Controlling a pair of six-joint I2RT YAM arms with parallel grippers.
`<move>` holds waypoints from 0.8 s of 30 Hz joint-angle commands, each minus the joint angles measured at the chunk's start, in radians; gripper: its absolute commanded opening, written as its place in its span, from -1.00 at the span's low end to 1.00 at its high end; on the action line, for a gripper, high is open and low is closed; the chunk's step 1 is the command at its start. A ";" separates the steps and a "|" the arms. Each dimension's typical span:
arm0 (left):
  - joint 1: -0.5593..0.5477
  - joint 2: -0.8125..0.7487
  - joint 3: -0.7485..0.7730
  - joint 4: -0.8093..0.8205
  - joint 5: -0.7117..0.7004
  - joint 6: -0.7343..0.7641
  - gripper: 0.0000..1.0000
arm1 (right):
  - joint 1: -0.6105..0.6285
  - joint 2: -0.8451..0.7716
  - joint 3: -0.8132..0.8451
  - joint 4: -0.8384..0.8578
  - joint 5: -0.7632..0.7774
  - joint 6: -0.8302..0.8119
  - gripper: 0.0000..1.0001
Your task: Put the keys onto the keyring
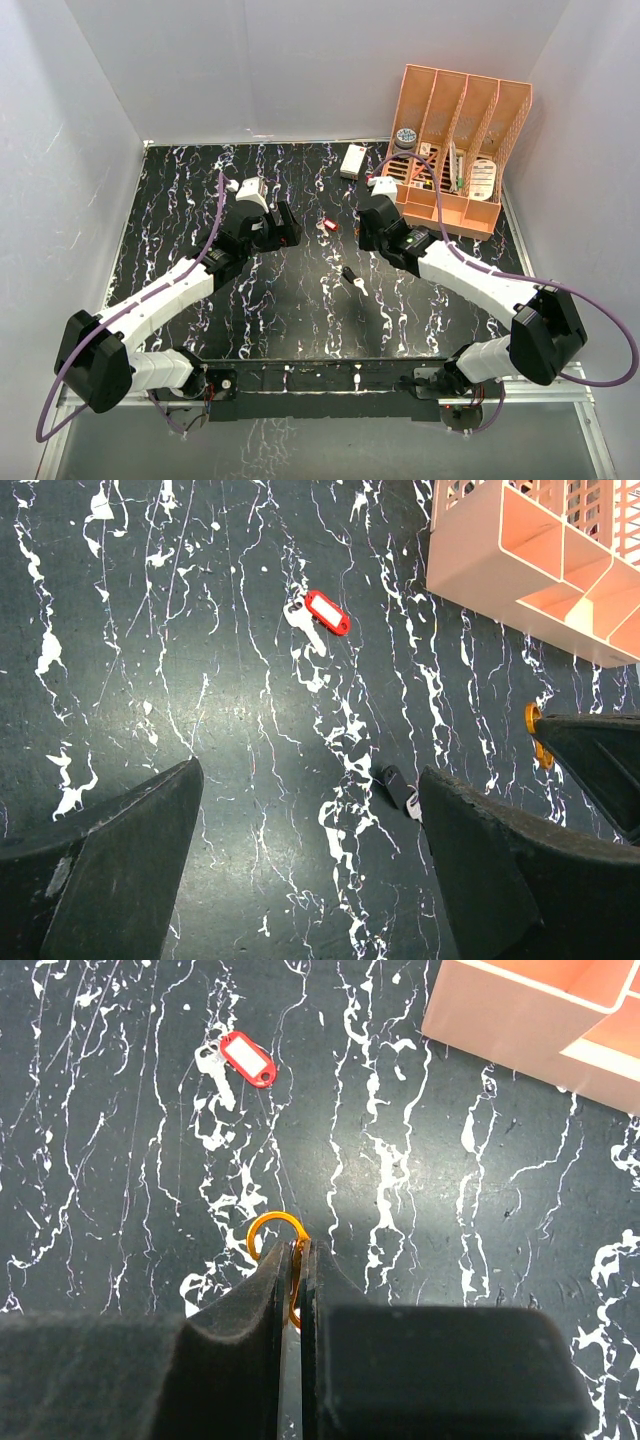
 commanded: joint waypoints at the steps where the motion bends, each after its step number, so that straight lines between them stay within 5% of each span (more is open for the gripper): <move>1: -0.005 -0.005 0.013 -0.002 0.004 0.009 0.78 | 0.007 0.001 0.079 -0.026 0.025 -0.010 -1.00; 4: -0.005 -0.006 0.012 -0.010 0.004 0.012 0.97 | 0.008 0.008 0.106 -0.063 0.030 -0.013 -1.00; 24: -0.005 0.023 0.020 0.000 0.030 0.030 0.97 | 0.008 0.093 0.317 -0.384 0.048 -0.028 -1.00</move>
